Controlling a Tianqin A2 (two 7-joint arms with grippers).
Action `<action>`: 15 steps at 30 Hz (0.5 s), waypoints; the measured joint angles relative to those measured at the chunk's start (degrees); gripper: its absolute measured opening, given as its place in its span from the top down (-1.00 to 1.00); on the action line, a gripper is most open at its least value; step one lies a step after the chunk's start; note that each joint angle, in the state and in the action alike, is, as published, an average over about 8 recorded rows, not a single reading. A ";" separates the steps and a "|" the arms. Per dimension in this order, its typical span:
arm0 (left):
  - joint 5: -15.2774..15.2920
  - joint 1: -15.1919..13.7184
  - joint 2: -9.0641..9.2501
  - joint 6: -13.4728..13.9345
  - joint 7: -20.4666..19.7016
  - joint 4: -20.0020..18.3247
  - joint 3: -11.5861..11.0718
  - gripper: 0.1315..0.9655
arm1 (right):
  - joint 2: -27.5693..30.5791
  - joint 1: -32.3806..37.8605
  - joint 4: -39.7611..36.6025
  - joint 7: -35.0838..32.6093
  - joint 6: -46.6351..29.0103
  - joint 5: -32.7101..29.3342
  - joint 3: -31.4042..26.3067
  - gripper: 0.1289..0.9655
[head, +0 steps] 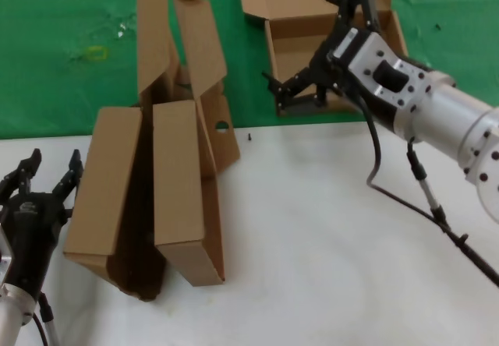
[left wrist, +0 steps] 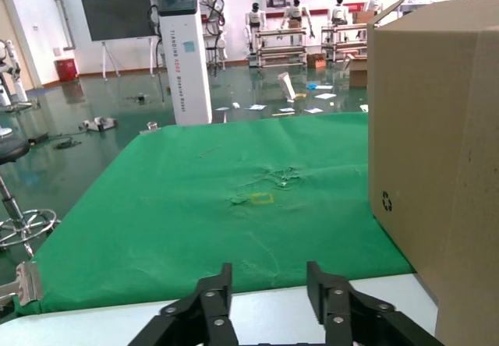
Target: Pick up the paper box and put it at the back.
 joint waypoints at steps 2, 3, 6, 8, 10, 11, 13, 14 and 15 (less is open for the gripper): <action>0.00 0.00 0.00 0.00 0.00 0.00 0.00 0.62 | 0.13 -1.20 -0.25 -0.93 1.62 2.08 0.22 -1.00; 0.00 0.00 0.00 0.00 0.00 0.00 0.00 0.57 | 0.19 -1.78 -0.37 -1.38 2.42 3.11 0.33 -1.00; 0.00 0.00 0.00 0.00 0.01 0.00 0.00 0.42 | 0.38 -3.56 -0.75 -2.78 4.87 6.25 0.67 -1.00; 0.00 0.00 0.00 0.00 0.02 0.00 0.00 0.32 | 0.50 -4.72 -0.99 -3.69 6.46 8.29 0.90 -1.00; 0.00 0.00 0.00 0.00 0.03 0.00 0.00 0.27 | 0.63 -5.91 -1.25 -4.64 8.12 10.41 1.12 -1.00; 0.00 0.00 0.00 0.00 0.03 0.00 0.00 0.20 | 0.70 -6.51 -1.37 -5.09 8.91 11.43 1.24 -1.00; 0.00 0.00 0.00 0.00 0.04 0.00 0.00 0.06 | 0.82 -7.69 -1.62 -6.02 10.54 13.51 1.46 -1.00; 0.00 0.00 0.00 0.00 0.04 0.00 0.00 0.00 | 0.89 -8.29 -1.75 -6.48 11.36 14.57 1.58 -1.00; 0.00 0.00 0.00 0.00 0.04 0.00 0.00 -0.07 | 0.95 -8.89 -1.88 -6.95 12.19 15.63 1.69 -1.00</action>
